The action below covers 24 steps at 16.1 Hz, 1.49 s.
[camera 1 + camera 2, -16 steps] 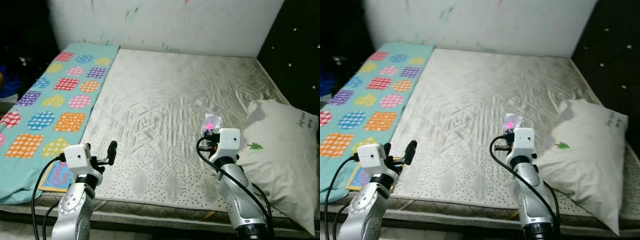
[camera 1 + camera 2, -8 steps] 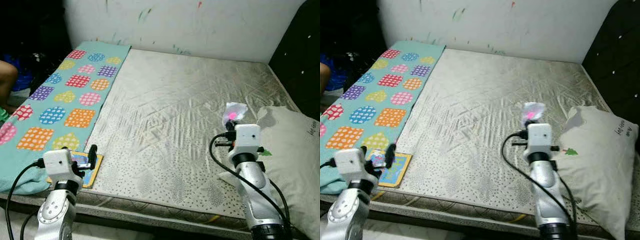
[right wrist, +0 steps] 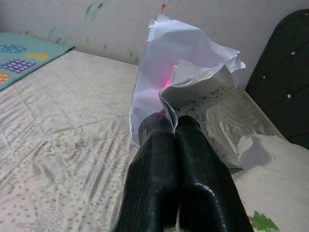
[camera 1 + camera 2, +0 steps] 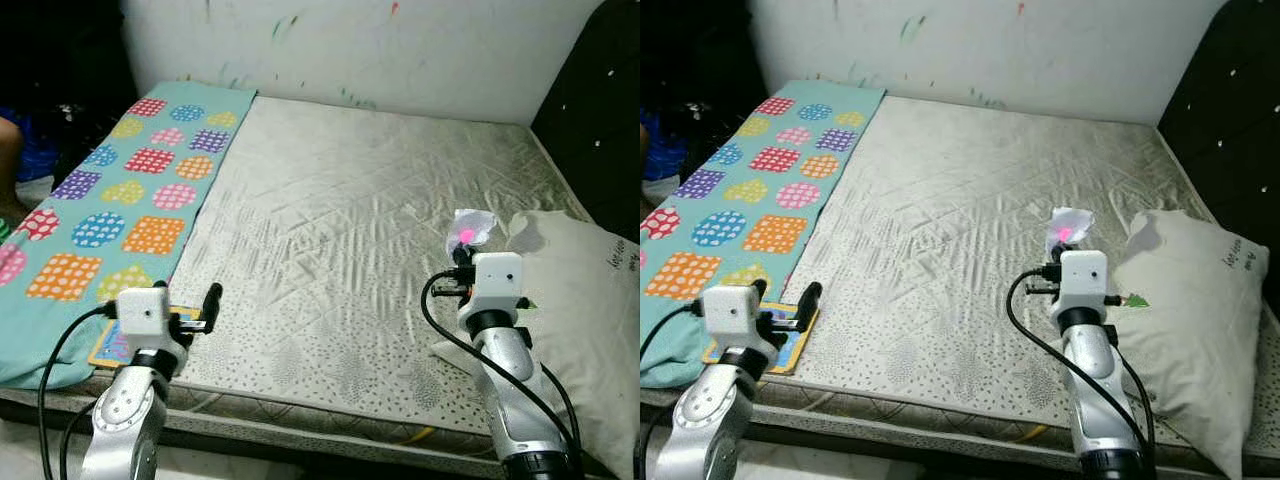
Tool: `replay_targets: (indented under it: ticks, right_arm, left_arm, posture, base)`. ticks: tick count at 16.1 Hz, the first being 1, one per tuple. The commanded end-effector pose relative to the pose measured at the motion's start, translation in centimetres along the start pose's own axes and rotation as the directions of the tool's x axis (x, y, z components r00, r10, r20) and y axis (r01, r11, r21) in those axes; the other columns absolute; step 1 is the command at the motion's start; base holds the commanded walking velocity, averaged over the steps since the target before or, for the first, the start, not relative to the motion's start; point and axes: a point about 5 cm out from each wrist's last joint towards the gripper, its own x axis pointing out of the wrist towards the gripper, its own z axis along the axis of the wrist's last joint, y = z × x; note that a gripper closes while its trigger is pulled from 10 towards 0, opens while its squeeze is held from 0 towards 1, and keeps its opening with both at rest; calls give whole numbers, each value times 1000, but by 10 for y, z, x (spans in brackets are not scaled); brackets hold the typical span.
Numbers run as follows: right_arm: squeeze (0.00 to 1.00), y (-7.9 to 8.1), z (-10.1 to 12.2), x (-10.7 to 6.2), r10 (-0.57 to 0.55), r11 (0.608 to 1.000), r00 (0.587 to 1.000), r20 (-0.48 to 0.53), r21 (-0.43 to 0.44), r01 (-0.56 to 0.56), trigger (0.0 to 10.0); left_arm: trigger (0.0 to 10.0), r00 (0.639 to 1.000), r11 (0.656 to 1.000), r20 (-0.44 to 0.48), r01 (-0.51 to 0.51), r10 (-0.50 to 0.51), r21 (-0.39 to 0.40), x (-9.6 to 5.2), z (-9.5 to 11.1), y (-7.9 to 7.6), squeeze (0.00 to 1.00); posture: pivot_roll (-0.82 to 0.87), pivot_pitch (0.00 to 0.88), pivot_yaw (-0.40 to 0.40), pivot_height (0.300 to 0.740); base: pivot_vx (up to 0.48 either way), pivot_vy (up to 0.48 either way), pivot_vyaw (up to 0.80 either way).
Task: Clean up the room
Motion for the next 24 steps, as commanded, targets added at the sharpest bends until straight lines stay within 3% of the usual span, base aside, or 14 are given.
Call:
replay_targets:
  ticks: [1, 2, 4, 8, 10, 15, 24]
  right_arm:
    - [0, -8, 3, 0, -35, 999, 999, 19, 5, 35, 10000]
    - [0, -8, 0, 0, -37, 999, 999, 11, 13, 37, 10000]
    - [0, -12, 2, 0, -80, 997, 996, 33, 6, 80, 10000]
    - [0, -15, -1, -2, -66, 998, 997, 27, -6, 66, 10000]
    - [0, -8, 0, -1, -36, 999, 999, 36, -10, 37, 10000]
    - [0, -4, -3, 0, -16, 1000, 1000, 19, -1, 16, 10000]
    - [0, 5, -6, -1, 14, 1000, 1000, 7, 7, -14, 10000]
  left_arm:
    - [10000, 994, 994, 25, -108, 109, -28, -6, 6, 16, 0]
    - [10000, 990, 990, 33, -137, 138, -28, -11, 6, 20, 0]
    - [10000, 997, 997, 42, -70, 69, 28, -13, 5, 10, 0]
    - [10000, 999, 1000, 47, -9, 11, -24, -7, 12, -4, 0]
    - [10000, 999, 999, 34, -22, 24, -49, -9, 9, -4, 0]
    - [10000, 1000, 999, 12, -27, 28, -23, -13, 7, 0, 0]
    - [10000, 999, 1000, -38, -9, 8, -26, -11, 1, -1, 0]
  posture:
    - [-107, 0, -55, 740]
    - [-98, 0, -59, 740]
    - [-101, 0, -61, 740]
    - [-111, 0, -70, 740]
    - [-113, 0, -75, 740]
    - [-108, 0, -73, 740]
    - [-109, 0, -51, 740]
  base:
    - [0, 0, 0]
    - [0, 0, 0]
    - [0, 0, 0]
    - [0, 0, 0]
    - [0, 0, -353]
    - [0, 51, -738]
    - [0, 290, 0]
